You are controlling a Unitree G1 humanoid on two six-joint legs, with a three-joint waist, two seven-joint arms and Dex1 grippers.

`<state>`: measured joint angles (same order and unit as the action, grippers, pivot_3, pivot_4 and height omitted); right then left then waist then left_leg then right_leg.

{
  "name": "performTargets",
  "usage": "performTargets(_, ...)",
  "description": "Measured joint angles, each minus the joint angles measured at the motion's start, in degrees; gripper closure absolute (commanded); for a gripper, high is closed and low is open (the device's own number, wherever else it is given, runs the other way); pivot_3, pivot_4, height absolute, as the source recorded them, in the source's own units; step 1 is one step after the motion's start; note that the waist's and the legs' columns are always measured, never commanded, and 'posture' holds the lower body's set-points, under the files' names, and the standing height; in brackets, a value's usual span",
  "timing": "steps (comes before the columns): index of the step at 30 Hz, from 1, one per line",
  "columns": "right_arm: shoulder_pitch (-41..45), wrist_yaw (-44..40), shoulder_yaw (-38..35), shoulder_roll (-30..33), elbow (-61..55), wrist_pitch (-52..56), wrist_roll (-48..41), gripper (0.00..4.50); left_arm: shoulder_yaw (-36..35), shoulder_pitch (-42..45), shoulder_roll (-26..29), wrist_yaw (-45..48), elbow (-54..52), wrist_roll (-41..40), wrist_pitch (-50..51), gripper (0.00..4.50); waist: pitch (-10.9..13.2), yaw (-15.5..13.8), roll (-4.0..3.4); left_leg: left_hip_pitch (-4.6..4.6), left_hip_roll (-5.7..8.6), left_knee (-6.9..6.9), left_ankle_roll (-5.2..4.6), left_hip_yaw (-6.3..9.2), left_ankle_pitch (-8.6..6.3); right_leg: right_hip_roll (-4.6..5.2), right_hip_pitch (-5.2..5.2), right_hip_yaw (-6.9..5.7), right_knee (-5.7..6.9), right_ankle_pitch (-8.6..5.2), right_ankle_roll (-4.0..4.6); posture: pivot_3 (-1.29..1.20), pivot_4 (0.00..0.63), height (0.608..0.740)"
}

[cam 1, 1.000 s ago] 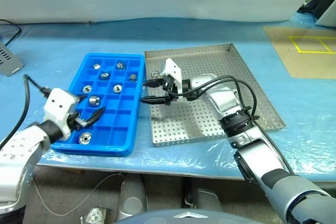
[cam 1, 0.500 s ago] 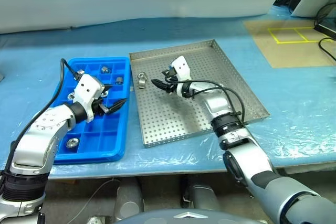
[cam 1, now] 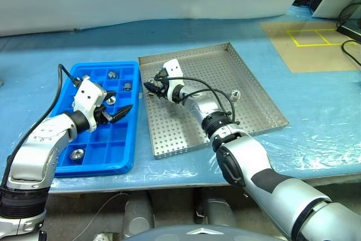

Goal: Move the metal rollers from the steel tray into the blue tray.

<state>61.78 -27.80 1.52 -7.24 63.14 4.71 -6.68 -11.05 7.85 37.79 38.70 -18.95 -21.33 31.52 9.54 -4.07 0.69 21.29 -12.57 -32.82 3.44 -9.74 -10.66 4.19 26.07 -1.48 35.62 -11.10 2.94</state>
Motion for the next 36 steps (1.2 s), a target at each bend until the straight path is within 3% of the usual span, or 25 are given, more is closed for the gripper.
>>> performTargets(13, 2.61, 5.69, -0.74, -0.97, 8.27, -4.42, 3.22, 1.24, -0.04, -3.54, 0.0, -1.57, -2.82, -0.02, 0.18, 0.66, 0.01, -0.41, -0.01, -0.01, -0.03, 0.01, 0.0, 0.01, -0.01, 0.0, 0.0, -0.03, 0.02, -0.01, 0.01, 0.21, 0.15, 0.74)
performTargets(28, 2.55, 6.74, -0.55, -1.2, 8.6, -5.49, 5.51, 1.24, 0.05, -3.31, 0.0, -2.59, -3.62, -0.01, 0.55, 0.66, 0.01, -0.4, -0.01, -0.01, -0.03, 0.02, 0.0, 0.01, -0.01, 0.0, 0.01, -0.03, 0.02, -0.01, 0.02, 0.2, 0.15, 0.74)
performTargets(31, 2.53, 6.26, -0.74, -1.22, 8.67, -5.48, 5.46, 1.9, 0.17, -3.04, 0.0, -2.71, -3.62, 0.01, 0.86, 0.62, 0.01, -0.4, -0.02, -0.01, -0.03, 0.02, -0.01, 0.01, -0.01, 0.0, 0.01, -0.03, 0.02, -0.01, 0.02, 0.19, 0.15, 0.74)
performTargets(36, 2.52, 4.83, -0.8, -1.22, 8.67, -5.47, 5.35, 3.6, 0.39, -2.14, 0.0, -2.78, -3.62, 0.04, 0.95, 0.62, 0.01, -0.38, -0.02, -0.01, -0.03, 0.02, -0.01, 0.01, -0.01, 0.0, 0.01, -0.03, 0.02, -0.01, 0.02, 0.19, 0.15, 0.74)
